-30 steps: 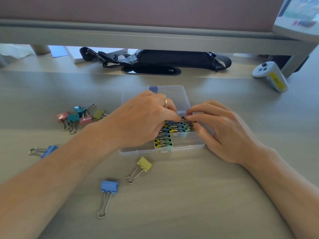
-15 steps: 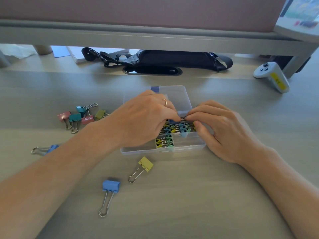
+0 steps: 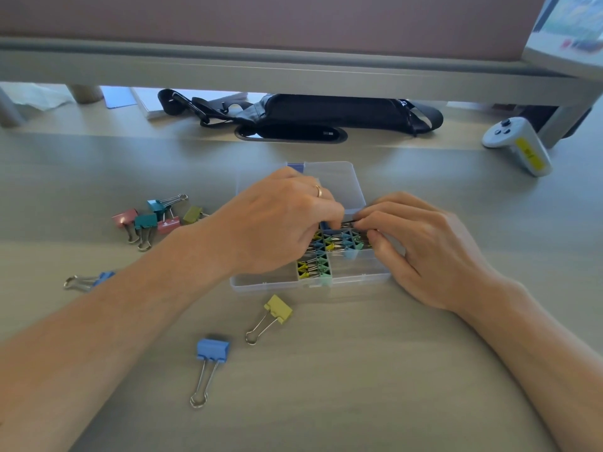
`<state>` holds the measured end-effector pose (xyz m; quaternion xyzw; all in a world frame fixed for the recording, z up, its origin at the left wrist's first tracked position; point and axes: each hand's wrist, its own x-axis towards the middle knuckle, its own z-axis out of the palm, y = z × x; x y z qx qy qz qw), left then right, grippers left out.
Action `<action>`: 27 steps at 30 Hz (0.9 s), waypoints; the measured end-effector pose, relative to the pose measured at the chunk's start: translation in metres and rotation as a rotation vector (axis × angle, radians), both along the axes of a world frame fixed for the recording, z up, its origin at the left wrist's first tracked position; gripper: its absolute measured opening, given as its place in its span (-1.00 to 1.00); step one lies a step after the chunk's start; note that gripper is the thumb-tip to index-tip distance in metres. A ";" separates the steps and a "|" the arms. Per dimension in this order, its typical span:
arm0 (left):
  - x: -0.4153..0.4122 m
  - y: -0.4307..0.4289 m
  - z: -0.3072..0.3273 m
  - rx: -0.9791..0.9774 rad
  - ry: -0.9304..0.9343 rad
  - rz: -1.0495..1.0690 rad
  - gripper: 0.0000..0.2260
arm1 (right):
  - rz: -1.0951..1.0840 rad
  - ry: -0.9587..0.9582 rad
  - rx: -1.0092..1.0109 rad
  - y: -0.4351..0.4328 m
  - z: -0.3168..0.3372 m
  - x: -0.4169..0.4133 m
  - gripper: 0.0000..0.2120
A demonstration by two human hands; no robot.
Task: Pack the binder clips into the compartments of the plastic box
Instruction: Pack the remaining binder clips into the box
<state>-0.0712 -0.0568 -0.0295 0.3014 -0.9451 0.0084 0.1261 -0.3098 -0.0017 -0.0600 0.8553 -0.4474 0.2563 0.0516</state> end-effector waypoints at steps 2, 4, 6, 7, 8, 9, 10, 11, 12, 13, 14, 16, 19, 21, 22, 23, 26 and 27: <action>-0.001 -0.001 0.000 0.005 0.006 0.006 -0.69 | -0.002 0.007 0.006 -0.001 0.001 0.001 -0.74; -0.003 0.001 0.001 0.009 0.020 0.018 -0.68 | -0.006 0.002 0.021 -0.002 0.002 0.001 -0.73; -0.003 0.004 0.001 0.001 0.029 0.028 -0.67 | 0.001 -0.007 0.040 -0.002 0.000 0.001 -0.72; -0.002 0.005 0.001 -0.004 0.032 0.032 -0.67 | 0.009 -0.007 0.047 -0.001 0.000 0.001 -0.71; -0.001 0.006 0.000 -0.007 0.032 0.035 -0.66 | 0.017 -0.004 0.049 -0.001 -0.001 0.001 -0.70; -0.001 0.007 0.000 -0.011 0.033 0.036 -0.65 | 0.025 -0.001 0.046 0.000 -0.002 0.000 -0.69; 0.000 0.007 0.000 -0.019 0.034 0.035 -0.65 | 0.029 -0.004 0.040 0.000 -0.002 0.000 -0.67; 0.000 0.008 0.000 -0.031 0.036 0.034 -0.65 | 0.029 -0.013 0.035 0.000 -0.001 0.000 -0.66; 0.001 0.008 -0.001 -0.039 0.037 0.034 -0.64 | 0.025 -0.028 0.031 0.001 -0.001 0.001 -0.66; 0.001 0.008 -0.002 -0.044 0.038 0.034 -0.64 | 0.021 -0.044 0.026 0.002 0.000 0.001 -0.66; 0.000 0.008 -0.002 -0.046 0.041 0.033 -0.64 | 0.018 -0.057 0.021 0.002 0.000 0.001 -0.66; 0.000 0.007 -0.001 -0.050 0.052 0.024 -0.64 | 0.018 -0.069 0.022 0.002 0.000 0.001 -0.67; -0.002 0.008 0.001 -0.033 0.052 0.006 -0.68 | 0.015 -0.066 0.034 0.001 -0.001 0.001 -0.65; -0.001 0.008 0.001 0.013 0.079 -0.002 -0.69 | 0.016 -0.067 0.039 0.000 -0.002 0.001 -0.65; 0.000 0.008 0.001 0.041 0.108 0.001 -0.69 | 0.024 -0.072 0.042 0.000 -0.002 0.000 -0.66; 0.002 0.008 0.001 0.071 0.145 0.008 -0.68 | 0.035 -0.079 0.043 -0.001 -0.002 0.000 -0.66; 0.010 0.010 -0.001 0.134 0.260 0.054 -0.72 | 0.050 -0.112 0.025 0.000 -0.003 -0.001 -0.68; 0.013 0.012 -0.002 0.144 0.272 0.067 -0.73 | 0.043 -0.119 0.024 0.000 -0.002 -0.001 -0.67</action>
